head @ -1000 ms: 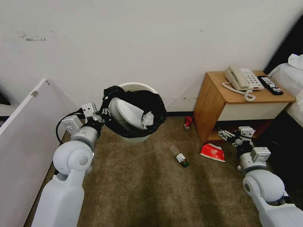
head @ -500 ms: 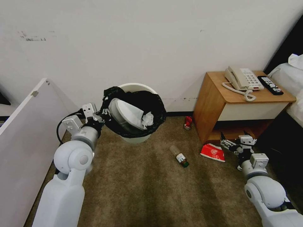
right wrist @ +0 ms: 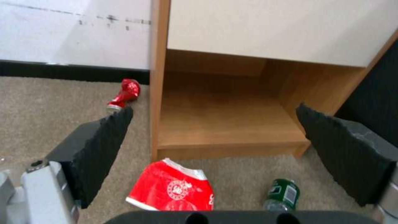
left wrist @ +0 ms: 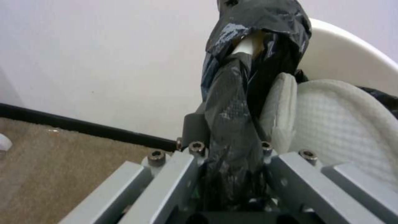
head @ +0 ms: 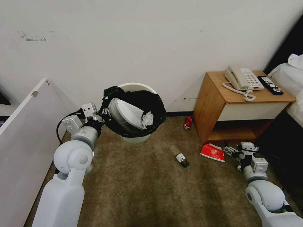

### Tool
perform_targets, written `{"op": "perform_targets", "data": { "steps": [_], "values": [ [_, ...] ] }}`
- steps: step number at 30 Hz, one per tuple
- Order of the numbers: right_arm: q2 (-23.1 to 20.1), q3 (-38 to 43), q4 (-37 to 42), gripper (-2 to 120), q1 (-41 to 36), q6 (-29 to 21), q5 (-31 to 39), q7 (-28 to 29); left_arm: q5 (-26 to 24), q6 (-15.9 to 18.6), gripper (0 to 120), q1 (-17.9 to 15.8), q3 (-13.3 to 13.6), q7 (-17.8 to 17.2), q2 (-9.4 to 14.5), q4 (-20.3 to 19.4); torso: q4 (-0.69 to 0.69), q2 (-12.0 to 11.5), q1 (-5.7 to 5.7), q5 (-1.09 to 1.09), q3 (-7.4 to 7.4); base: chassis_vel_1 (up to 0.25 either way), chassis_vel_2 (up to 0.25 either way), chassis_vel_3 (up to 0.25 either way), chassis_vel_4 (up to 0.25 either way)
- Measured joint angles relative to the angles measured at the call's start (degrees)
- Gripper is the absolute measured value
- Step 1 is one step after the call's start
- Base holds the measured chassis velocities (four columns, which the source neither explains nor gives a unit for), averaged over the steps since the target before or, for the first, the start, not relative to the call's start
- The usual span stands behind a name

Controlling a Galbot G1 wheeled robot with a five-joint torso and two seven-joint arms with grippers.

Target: Pick up the trash bin, then pick up the garbage from the floor and place it into the trash bin.

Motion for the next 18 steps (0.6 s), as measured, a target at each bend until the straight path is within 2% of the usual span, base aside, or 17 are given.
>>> {"op": "perform_targets", "data": {
  "steps": [18],
  "values": [
    [1.9, 1.3, -10.2, 100, 4.3, -0.7, 4.7, 1.6, 0.0, -0.1, 4, 0.6, -0.2, 0.0, 0.1, -0.6, 0.0, 0.0, 0.0, 0.0, 0.0, 0.0, 0.0, 0.0, 0.0]
  ]
}}
